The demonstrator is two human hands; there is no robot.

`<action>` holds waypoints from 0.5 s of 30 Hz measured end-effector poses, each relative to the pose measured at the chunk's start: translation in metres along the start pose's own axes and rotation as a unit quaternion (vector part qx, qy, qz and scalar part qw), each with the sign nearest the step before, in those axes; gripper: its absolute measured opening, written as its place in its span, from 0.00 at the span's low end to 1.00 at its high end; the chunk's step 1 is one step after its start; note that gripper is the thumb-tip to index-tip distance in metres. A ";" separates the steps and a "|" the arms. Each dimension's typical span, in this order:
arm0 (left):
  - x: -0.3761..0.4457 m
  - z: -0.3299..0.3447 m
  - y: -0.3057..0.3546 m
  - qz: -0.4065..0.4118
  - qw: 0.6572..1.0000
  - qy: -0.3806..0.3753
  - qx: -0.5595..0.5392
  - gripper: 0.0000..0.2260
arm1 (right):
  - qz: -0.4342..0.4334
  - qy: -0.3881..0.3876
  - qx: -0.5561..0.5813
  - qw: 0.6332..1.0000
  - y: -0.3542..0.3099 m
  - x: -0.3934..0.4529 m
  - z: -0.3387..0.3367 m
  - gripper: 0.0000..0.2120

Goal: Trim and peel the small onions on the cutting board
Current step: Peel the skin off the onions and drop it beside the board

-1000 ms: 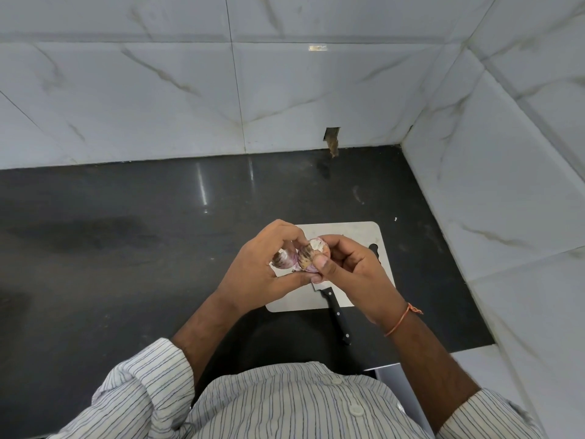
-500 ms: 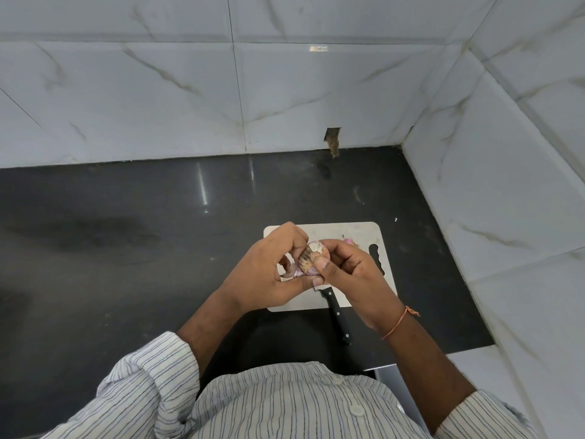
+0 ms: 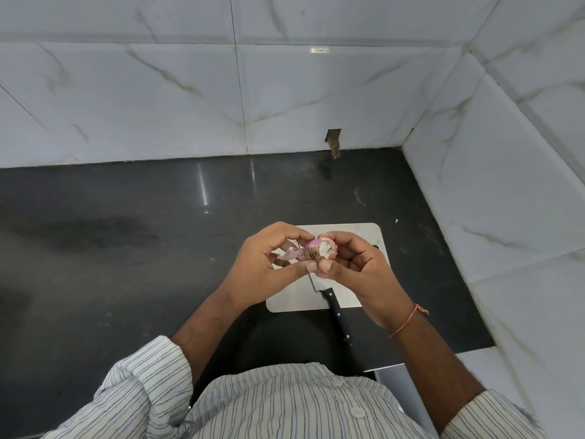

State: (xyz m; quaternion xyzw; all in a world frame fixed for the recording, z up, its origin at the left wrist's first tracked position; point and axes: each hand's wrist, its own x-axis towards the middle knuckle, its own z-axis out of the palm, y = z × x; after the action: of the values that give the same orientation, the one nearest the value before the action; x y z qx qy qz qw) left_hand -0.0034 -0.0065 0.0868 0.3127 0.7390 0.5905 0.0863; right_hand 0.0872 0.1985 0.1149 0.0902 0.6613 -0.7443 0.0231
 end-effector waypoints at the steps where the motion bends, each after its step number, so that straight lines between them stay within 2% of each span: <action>1: 0.000 0.000 -0.001 0.011 1.000 -0.003 0.008 0.17 | 0.004 -0.003 0.002 1.000 0.000 0.000 0.000 0.21; 7: -0.005 0.003 -0.011 0.027 0.996 -0.023 0.079 0.14 | 0.040 -0.012 -0.014 0.999 0.011 -0.002 -0.002 0.24; 9: -0.011 0.005 -0.023 0.002 0.994 -0.026 0.110 0.14 | 0.082 -0.002 -0.130 0.988 0.025 -0.001 -0.007 0.23; 10: -0.014 0.006 -0.030 -0.025 0.992 -0.025 0.121 0.14 | 0.115 0.018 -0.240 0.964 0.035 -0.001 -0.011 0.23; 12: -0.023 0.010 -0.050 -0.084 0.986 -0.018 0.144 0.14 | 0.183 0.047 -0.461 0.867 0.061 -0.007 -0.020 0.25; 13: -0.028 0.012 -0.060 -0.107 0.982 -0.015 0.156 0.14 | 0.209 0.048 -0.524 0.824 0.074 -0.013 -0.021 0.26; 14: -0.032 0.014 -0.069 -0.121 0.978 -0.014 0.168 0.14 | 0.226 0.047 -0.553 0.800 0.088 -0.019 -0.023 0.25; 15: -0.035 0.017 -0.077 -0.130 0.976 -0.015 0.176 0.14 | 0.235 0.049 -0.561 0.792 0.098 -0.025 -0.022 0.24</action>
State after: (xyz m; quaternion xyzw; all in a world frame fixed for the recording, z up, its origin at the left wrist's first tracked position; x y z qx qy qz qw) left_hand 0.0050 -0.0204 0.0016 0.2328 0.8643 0.4302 0.1173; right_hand 0.1288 0.2059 0.0205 0.2504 0.9212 -0.2093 0.2119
